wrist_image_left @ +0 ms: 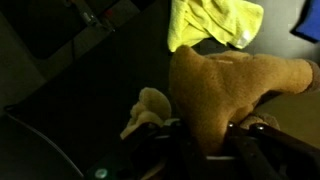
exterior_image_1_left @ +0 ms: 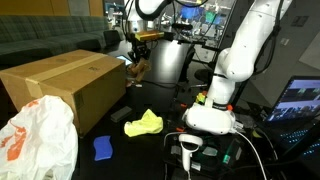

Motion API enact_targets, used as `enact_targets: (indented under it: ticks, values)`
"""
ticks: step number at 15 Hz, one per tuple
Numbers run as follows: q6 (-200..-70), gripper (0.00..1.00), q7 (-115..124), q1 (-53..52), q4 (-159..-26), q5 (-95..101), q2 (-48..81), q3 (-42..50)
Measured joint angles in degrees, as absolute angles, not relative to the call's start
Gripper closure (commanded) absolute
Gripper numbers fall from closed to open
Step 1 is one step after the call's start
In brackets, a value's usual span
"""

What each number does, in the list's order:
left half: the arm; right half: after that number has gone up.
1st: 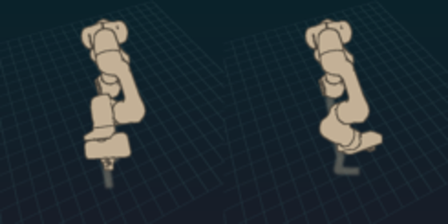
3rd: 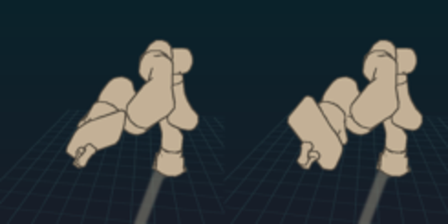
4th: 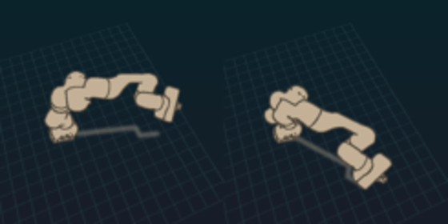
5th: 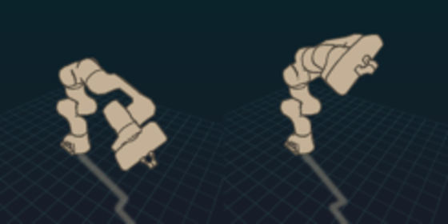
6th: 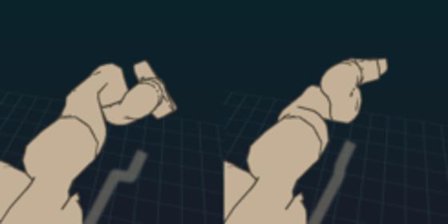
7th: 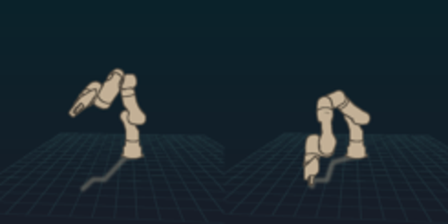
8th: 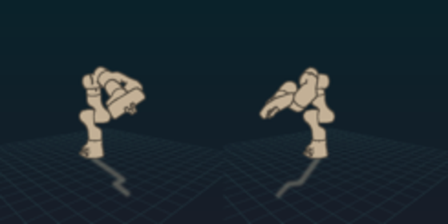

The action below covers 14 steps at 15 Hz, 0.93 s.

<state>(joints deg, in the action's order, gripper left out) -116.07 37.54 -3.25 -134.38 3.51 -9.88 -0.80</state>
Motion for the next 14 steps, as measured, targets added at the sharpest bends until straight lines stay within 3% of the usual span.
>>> enact_targets:
  ticks: [6, 14]
  values:
    - [-115.6, 0.85, 42.3, -3.2, -120.8, -1.0, -6.5, -3.7]
    - [-118.0, 0.85, 42.2, -2.4, -99.8, -6.0, 10.8, -2.0]
